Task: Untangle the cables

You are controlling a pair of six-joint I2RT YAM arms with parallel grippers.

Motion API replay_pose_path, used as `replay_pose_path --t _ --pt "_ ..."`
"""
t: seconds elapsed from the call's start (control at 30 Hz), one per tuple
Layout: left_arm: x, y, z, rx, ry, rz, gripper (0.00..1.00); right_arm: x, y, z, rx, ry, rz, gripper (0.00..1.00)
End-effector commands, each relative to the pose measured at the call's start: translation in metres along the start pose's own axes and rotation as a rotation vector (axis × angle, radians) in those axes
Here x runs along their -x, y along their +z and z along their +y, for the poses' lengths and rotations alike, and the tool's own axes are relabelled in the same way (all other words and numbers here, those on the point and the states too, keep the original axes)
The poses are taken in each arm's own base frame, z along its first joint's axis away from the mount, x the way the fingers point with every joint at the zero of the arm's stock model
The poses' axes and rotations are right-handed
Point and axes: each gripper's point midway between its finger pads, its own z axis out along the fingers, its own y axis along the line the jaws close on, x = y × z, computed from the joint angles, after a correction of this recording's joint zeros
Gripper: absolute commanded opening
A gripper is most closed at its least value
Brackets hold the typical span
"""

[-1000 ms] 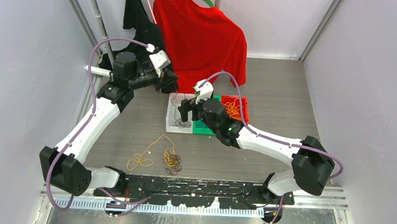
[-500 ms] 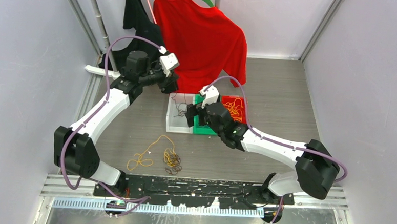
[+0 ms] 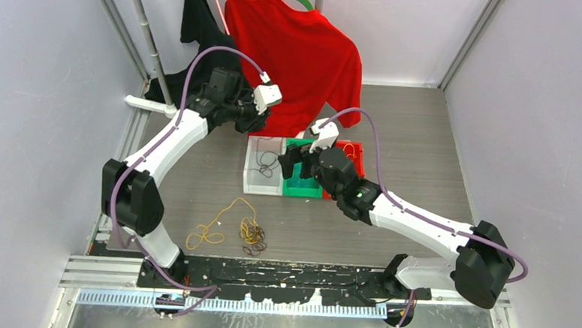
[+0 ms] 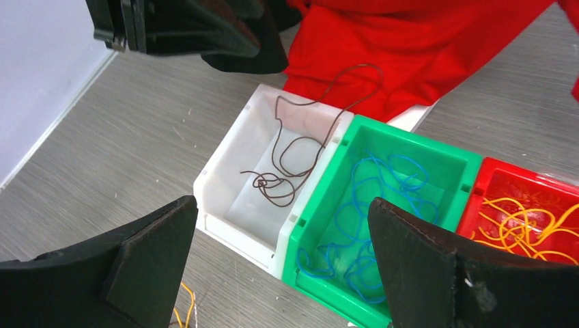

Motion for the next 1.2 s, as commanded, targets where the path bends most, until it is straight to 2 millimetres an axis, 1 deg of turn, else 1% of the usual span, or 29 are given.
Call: replay_pose_path --t 0.0,0.1,0.17,0.2,0.27,0.3,0.37,0.43,0.5,0.57,0.6,0.63,0.67,0.7,0.77,0.83,0.9,1.0,1.07,1.17 --pt "-0.004 -0.008 0.0 -0.025 -0.002 0.076 0.35 0.019 -0.012 -0.01 -0.024 0.079 -0.054 1.0" --pt "-0.001 -0.009 0.004 -0.005 -0.01 0.081 0.37 0.019 -0.015 -0.013 -0.033 0.088 -0.047 1.0" --pt "0.001 -0.014 0.005 -0.002 -0.021 0.099 0.41 0.017 -0.017 -0.014 -0.037 0.087 -0.038 1.0" --pt "0.003 -0.018 0.003 -0.009 -0.025 0.109 0.44 0.017 -0.018 -0.015 -0.04 0.086 -0.036 1.0" --pt "0.004 -0.028 -0.002 -0.031 -0.033 0.134 0.55 0.017 -0.018 -0.017 -0.047 0.094 -0.031 1.0" --pt "0.008 -0.034 -0.002 -0.028 -0.043 0.135 0.57 0.019 -0.018 -0.019 -0.059 0.103 -0.034 1.0" --pt "0.009 -0.045 -0.005 -0.021 -0.102 0.145 0.58 0.024 -0.017 -0.023 -0.082 0.13 -0.041 1.0" --pt "0.013 -0.055 -0.009 -0.031 -0.141 0.122 0.59 0.029 -0.01 -0.028 -0.095 0.149 -0.042 1.0" --pt "0.017 -0.065 -0.014 -0.042 -0.166 0.099 0.59 0.033 0.002 -0.027 -0.053 0.152 -0.026 1.0" --pt "0.021 -0.079 -0.018 -0.053 -0.192 0.072 0.59 0.034 0.02 -0.03 -0.038 0.157 0.013 0.99" --pt "0.019 -0.085 -0.02 -0.065 -0.208 0.066 0.59 0.029 0.034 -0.03 -0.024 0.161 0.056 0.97" --pt "0.016 -0.091 -0.022 -0.069 -0.231 0.068 0.59 0.026 0.046 -0.031 -0.013 0.165 0.089 0.95" --pt "0.012 -0.097 -0.022 -0.068 -0.257 0.072 0.59 0.034 0.057 -0.031 0.001 0.164 0.097 0.91" --pt "0.007 -0.103 -0.021 -0.067 -0.282 0.074 0.6 0.033 0.068 -0.032 0.009 0.153 0.122 0.88" --pt "-0.006 -0.119 -0.018 -0.066 -0.346 0.076 0.6 0.026 0.09 -0.036 0.016 0.129 0.176 0.83" --pt "-0.018 -0.134 -0.02 -0.07 -0.408 0.083 0.61 0.014 0.108 -0.039 0.032 0.127 0.233 0.81" --pt "-0.029 -0.147 -0.027 -0.088 -0.439 0.096 0.62 0.007 0.122 -0.043 0.033 0.118 0.26 0.81" --pt "-0.041 -0.16 -0.041 -0.117 -0.462 0.1 0.64 -0.002 0.14 -0.054 -0.006 0.071 0.28 0.8" --pt "-0.047 -0.165 -0.051 -0.133 -0.467 0.096 0.64 -0.006 0.15 -0.058 -0.012 0.051 0.287 0.79" --pt "-0.052 -0.167 -0.063 -0.152 -0.475 0.099 0.65 -0.009 0.164 -0.057 0.003 0.041 0.284 0.76"
